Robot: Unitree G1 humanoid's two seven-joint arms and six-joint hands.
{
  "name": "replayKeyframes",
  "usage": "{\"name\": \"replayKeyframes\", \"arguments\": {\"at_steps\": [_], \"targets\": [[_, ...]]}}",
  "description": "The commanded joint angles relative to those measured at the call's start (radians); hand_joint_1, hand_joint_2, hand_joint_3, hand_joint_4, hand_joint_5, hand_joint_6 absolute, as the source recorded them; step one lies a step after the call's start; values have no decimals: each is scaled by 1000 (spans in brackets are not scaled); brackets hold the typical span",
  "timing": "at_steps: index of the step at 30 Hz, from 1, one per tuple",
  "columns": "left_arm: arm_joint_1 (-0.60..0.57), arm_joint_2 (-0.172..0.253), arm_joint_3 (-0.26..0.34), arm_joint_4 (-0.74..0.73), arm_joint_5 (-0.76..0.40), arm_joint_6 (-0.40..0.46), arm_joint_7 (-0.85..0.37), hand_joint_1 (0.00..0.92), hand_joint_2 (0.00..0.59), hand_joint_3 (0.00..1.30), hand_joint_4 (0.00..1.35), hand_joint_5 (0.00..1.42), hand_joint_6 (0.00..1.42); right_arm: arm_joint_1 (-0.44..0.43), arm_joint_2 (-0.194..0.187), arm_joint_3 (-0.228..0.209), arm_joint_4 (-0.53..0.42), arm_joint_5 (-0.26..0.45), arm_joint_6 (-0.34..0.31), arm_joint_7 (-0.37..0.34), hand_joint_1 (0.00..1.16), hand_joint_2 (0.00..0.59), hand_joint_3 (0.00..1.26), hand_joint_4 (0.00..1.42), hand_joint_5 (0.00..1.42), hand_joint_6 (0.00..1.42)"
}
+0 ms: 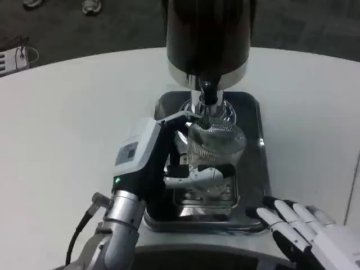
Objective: Grasp the cup under the faucet to collect the drink, then remove the cup.
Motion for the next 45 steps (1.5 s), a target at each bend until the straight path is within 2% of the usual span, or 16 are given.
{"name": "replayKeyframes", "arguments": {"at_steps": [1,7,12,19,28,31,39,42,45], "targets": [[14,24,-7,-14,15,18,17,424,0,779,736,1047,1392,11,-11,-11,-15,25,-10,6,514,483,96,0,0,0],[19,41,-4,-28,19,35,21,263,28,689,591,983,1342,-6,-36,-17,-15,44,17,14,509,486,101,0,0,0],[4,56,-7,-36,29,43,20,226,30,661,541,938,1292,-39,-75,-20,-8,66,58,20,506,487,104,0,0,0],[-4,61,-9,-56,26,60,-10,141,10,399,298,650,1001,-84,-111,-3,3,75,112,28,502,488,105,0,0,0],[22,74,2,-105,14,65,-31,100,0,265,157,425,685,-76,-126,5,7,73,137,15,505,481,105,0,2,0],[48,86,13,-149,-8,61,-58,85,3,251,134,369,591,-70,-122,15,6,68,139,12,507,480,105,0,3,0],[200,138,80,-377,-71,65,-138,75,7,249,137,356,573,-74,-113,35,7,51,150,4,510,478,108,0,3,0],[267,158,124,-478,-114,68,-182,62,14,262,172,353,566,-81,-111,48,12,44,155,4,511,478,111,0,4,0],[314,156,169,-545,-188,55,-224,34,44,297,228,321,438,-88,-110,60,16,36,161,2,512,478,113,0,4,0]]}}
